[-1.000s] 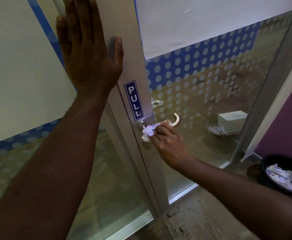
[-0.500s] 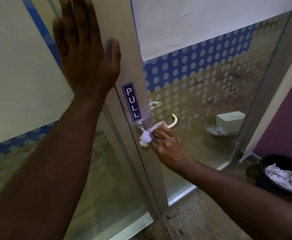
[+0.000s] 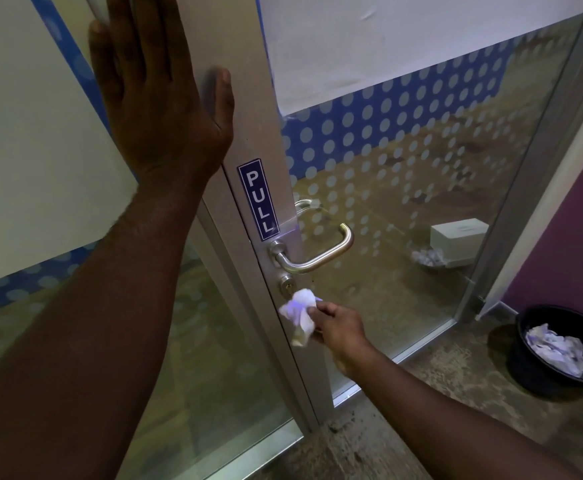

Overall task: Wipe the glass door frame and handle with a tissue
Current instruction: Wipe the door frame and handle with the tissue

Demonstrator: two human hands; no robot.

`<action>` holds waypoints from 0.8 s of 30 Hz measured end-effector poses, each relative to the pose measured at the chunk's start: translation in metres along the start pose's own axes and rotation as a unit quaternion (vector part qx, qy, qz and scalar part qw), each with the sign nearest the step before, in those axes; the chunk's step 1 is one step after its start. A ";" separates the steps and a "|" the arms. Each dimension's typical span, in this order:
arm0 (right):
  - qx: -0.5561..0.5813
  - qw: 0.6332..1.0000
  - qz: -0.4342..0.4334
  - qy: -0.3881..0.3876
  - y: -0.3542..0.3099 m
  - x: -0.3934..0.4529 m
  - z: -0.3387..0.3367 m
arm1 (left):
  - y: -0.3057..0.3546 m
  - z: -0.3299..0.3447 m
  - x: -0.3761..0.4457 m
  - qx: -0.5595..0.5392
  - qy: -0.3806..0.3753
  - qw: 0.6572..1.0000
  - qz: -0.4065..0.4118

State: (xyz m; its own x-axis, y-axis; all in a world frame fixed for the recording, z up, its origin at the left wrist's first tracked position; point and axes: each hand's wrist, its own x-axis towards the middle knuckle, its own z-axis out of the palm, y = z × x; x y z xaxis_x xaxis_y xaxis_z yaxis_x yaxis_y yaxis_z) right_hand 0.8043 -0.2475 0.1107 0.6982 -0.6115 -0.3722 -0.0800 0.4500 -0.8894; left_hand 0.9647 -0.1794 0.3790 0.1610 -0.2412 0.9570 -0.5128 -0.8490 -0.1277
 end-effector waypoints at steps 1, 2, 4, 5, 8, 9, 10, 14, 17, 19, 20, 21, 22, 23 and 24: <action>0.135 0.988 0.071 -0.035 -0.006 0.001 0.010 | 0.000 0.000 0.000 0.002 -0.004 1.000 0.000; 0.233 0.965 0.100 -0.072 -0.014 0.003 0.018 | -0.001 -0.001 0.000 0.005 -0.009 1.000 0.000; 0.359 0.918 0.102 -0.135 -0.032 0.005 0.030 | -0.002 -0.001 0.000 0.008 -0.014 1.000 0.001; 0.398 0.899 0.097 -0.154 -0.041 0.006 0.034 | -0.002 0.000 0.000 0.010 -0.011 1.000 0.003; 0.443 0.872 0.115 -0.174 -0.054 0.011 0.039 | -0.001 0.001 0.001 0.014 -0.001 1.000 0.003; 0.437 0.874 0.115 -0.180 -0.054 0.011 0.038 | -0.001 0.002 0.001 0.014 0.000 1.000 0.002; 0.428 0.879 0.112 -0.177 -0.055 0.011 0.036 | -0.001 0.003 0.001 0.015 0.005 1.000 0.001; 0.448 0.878 0.096 -0.139 -0.052 0.016 0.012 | -0.001 0.003 0.000 0.023 0.026 0.999 0.003; 0.464 0.864 0.112 -0.160 -0.051 0.015 0.009 | 0.000 0.003 -0.001 0.027 0.029 0.999 0.007; 0.451 0.863 0.113 -0.195 -0.052 0.013 0.018 | 0.000 0.002 0.000 0.028 0.017 0.999 0.003; 0.450 0.861 0.116 -0.206 -0.052 0.014 0.020 | 0.000 0.002 0.000 0.027 0.009 1.000 0.002; 0.448 0.861 0.118 -0.209 -0.052 0.015 0.020 | 0.000 0.002 0.000 0.027 0.003 1.000 0.001; 0.445 0.863 0.116 -0.209 -0.053 0.017 0.017 | -0.001 0.002 0.000 0.028 -0.002 1.000 0.001; 0.438 0.868 0.112 -0.205 -0.054 0.019 0.013 | -0.001 0.002 0.001 0.029 -0.005 1.000 0.002; 0.433 0.873 0.104 -0.200 -0.055 0.021 0.007 | -0.001 0.001 0.001 0.030 -0.007 1.000 0.002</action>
State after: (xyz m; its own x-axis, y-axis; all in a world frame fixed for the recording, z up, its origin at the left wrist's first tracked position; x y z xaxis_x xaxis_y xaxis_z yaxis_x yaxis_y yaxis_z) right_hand 0.8284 -0.2806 0.1537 0.9391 -0.2602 -0.2247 0.2127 0.9532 -0.2148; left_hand 0.9666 -0.1794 0.3798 0.1714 -0.2518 0.9525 -0.4617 -0.8746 -0.1481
